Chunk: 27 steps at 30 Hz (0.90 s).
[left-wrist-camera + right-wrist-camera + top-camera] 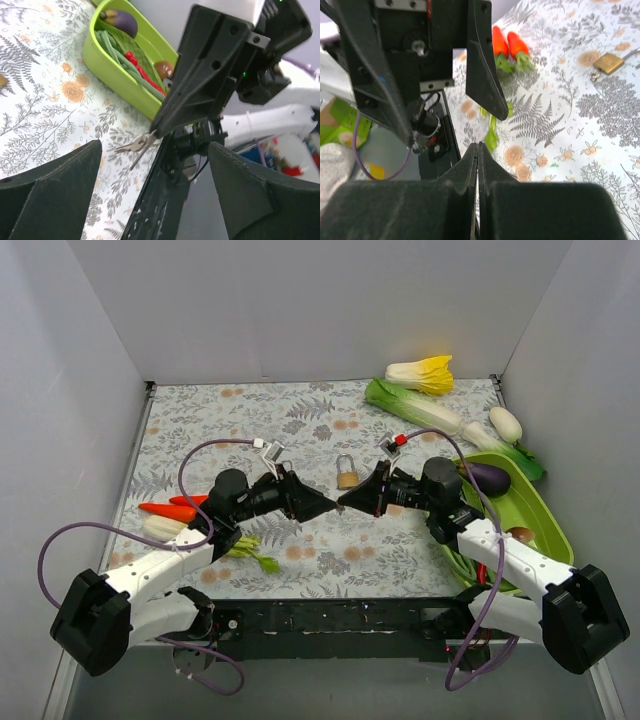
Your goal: Unlock with the key
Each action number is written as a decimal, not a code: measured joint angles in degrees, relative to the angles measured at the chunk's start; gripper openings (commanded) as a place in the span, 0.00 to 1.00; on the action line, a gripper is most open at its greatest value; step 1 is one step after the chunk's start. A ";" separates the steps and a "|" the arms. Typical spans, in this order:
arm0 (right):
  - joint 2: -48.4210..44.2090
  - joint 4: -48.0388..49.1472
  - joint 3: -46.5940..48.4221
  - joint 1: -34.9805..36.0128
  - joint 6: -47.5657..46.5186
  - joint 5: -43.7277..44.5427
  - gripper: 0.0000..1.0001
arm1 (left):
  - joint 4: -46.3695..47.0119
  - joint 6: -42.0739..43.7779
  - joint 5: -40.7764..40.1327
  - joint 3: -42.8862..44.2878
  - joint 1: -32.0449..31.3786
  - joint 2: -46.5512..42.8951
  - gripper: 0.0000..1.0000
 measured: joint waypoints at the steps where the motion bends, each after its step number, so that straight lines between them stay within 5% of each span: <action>1: -0.48 1.99 -0.74 0.00 1.31 1.05 0.01 | 1.95 -2.10 -1.64 -1.53 -0.02 -0.44 0.85; 11: -1.49 18.32 -5.60 0.00 11.37 8.57 0.01 | 16.04 -17.70 -13.38 -7.43 -1.07 -1.84 0.72; 27: -0.04 27.85 -5.60 0.00 17.35 10.56 0.01 | 21.92 -22.32 -14.64 -7.43 -3.98 1.90 0.51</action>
